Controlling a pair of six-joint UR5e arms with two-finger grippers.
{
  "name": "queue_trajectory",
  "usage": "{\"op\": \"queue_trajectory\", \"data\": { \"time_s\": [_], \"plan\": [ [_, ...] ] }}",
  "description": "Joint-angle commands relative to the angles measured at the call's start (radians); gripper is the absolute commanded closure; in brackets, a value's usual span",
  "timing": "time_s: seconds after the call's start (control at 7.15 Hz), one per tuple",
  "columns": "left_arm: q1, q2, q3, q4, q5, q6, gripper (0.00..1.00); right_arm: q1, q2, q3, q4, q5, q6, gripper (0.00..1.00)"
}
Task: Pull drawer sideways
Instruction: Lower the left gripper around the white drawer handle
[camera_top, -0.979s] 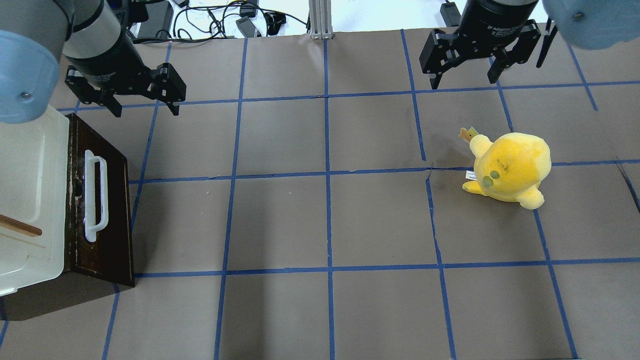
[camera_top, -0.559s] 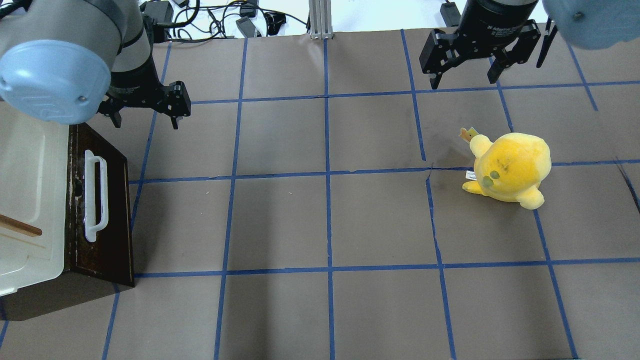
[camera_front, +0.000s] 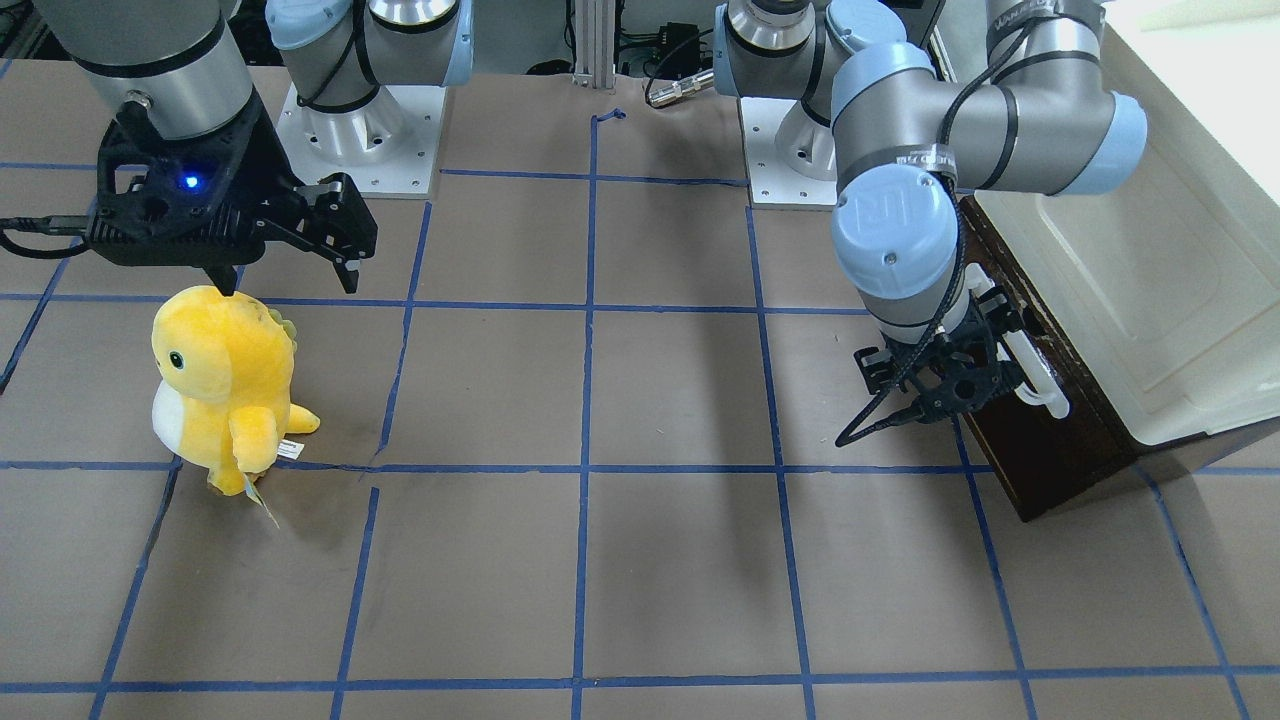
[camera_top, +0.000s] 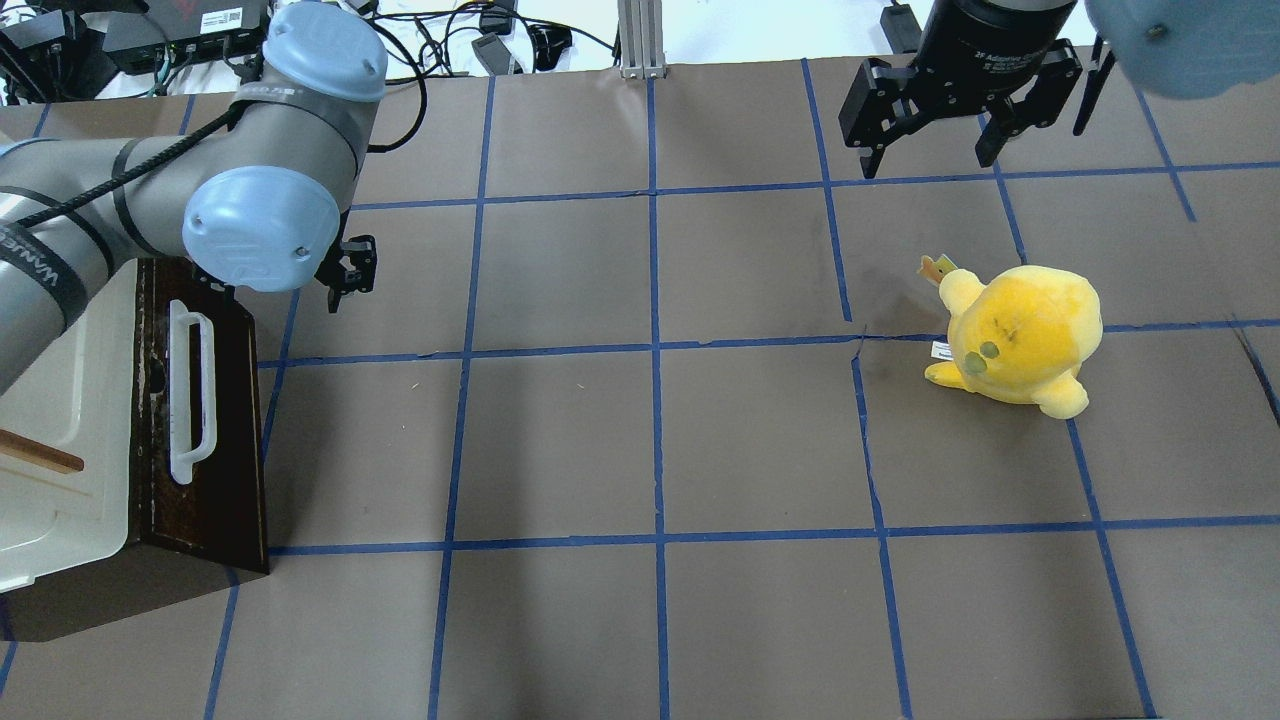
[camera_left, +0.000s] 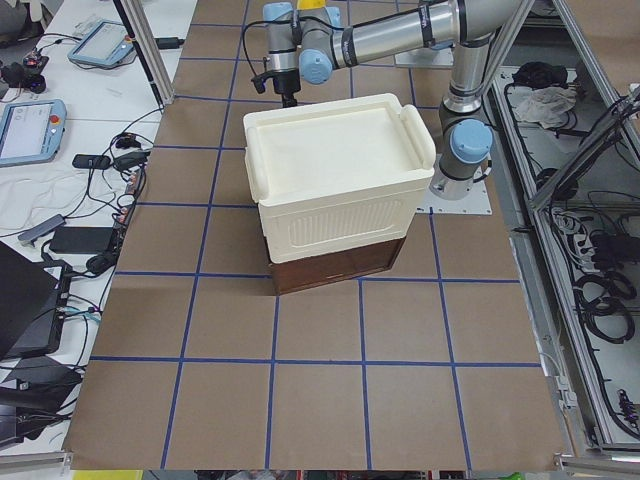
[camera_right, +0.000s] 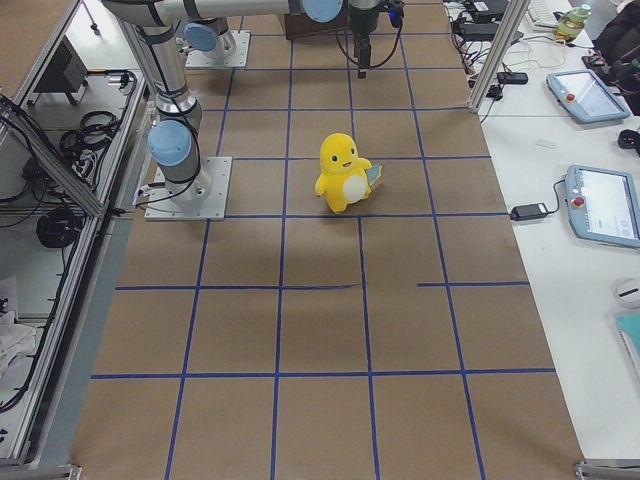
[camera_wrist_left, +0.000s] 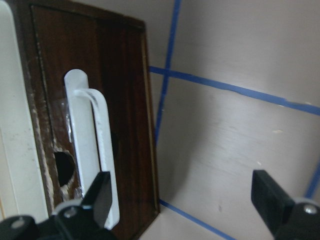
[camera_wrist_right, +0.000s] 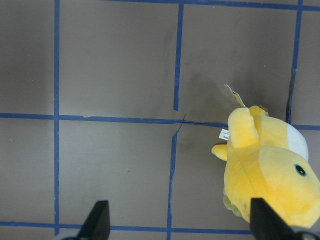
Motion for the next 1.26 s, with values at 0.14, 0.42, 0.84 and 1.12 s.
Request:
{"op": "queue_trajectory", "data": {
  "time_s": [0.14,0.42,0.84,1.12],
  "plan": [
    [0.001,-0.088,-0.007,0.002,0.098,-0.037,0.06,0.000,0.000,0.000,0.000,-0.001,0.000,0.00],
    [0.003,-0.122,-0.012,-0.007,0.162,-0.074,0.13,0.000,0.000,0.000,0.000,0.001,0.000,0.00],
    [0.032,-0.128,-0.016,-0.015,0.166,-0.070,0.12,0.000,0.000,0.000,0.000,-0.001,0.000,0.00],
    [0.058,-0.128,-0.030,-0.015,0.164,-0.089,0.12,0.000,0.000,0.000,0.000,0.001,0.000,0.00]
  ]
}}
